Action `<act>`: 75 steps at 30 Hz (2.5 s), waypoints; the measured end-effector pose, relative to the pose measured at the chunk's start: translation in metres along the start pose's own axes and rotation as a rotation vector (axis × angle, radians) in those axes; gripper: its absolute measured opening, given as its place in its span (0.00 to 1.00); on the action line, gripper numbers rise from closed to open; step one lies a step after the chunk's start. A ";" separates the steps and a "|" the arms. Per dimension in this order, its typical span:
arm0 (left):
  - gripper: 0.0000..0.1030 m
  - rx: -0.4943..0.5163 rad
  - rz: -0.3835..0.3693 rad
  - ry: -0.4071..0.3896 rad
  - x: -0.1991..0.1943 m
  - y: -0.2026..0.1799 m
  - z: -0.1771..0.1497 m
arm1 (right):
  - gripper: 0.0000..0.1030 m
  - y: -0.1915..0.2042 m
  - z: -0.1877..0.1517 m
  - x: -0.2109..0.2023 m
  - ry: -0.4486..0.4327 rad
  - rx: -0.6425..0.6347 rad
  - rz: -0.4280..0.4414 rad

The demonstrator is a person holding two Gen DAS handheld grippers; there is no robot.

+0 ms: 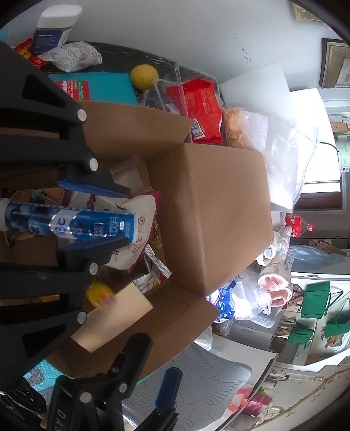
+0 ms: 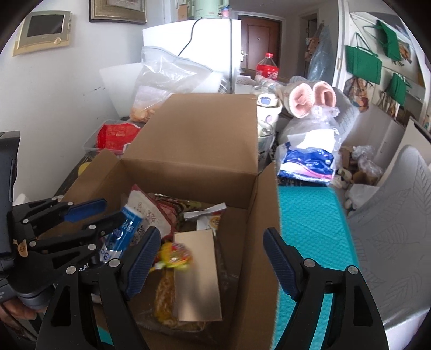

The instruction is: Organize snacks

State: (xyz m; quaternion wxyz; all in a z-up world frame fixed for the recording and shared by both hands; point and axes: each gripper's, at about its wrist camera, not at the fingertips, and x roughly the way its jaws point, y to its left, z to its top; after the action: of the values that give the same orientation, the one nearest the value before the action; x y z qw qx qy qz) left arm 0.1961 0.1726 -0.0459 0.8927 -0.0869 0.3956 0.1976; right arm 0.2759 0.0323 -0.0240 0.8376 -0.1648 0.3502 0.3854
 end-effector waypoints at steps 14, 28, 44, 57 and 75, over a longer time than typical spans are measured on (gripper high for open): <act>0.28 0.002 0.009 -0.094 -0.073 -0.001 0.002 | 0.77 0.010 -0.007 -0.077 -0.100 0.018 -0.065; 0.72 0.005 0.018 -0.249 -0.166 0.010 -0.017 | 0.87 0.039 -0.032 -0.162 -0.223 0.016 -0.125; 0.72 0.098 -0.037 -0.257 -0.214 0.004 -0.075 | 0.93 0.069 -0.080 -0.221 -0.289 0.102 -0.233; 0.72 0.114 -0.069 -0.266 -0.223 0.007 -0.110 | 0.93 0.081 -0.117 -0.220 -0.236 0.177 -0.283; 0.72 0.135 -0.102 -0.274 -0.234 0.017 -0.118 | 0.93 0.099 -0.123 -0.228 -0.235 0.162 -0.306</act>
State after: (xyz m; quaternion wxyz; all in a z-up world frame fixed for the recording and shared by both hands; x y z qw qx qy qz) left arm -0.0332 0.0850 0.0481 0.9509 -0.0191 0.2777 0.1350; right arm 0.0400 -0.0911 0.0521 0.9321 -0.1020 0.2506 0.2407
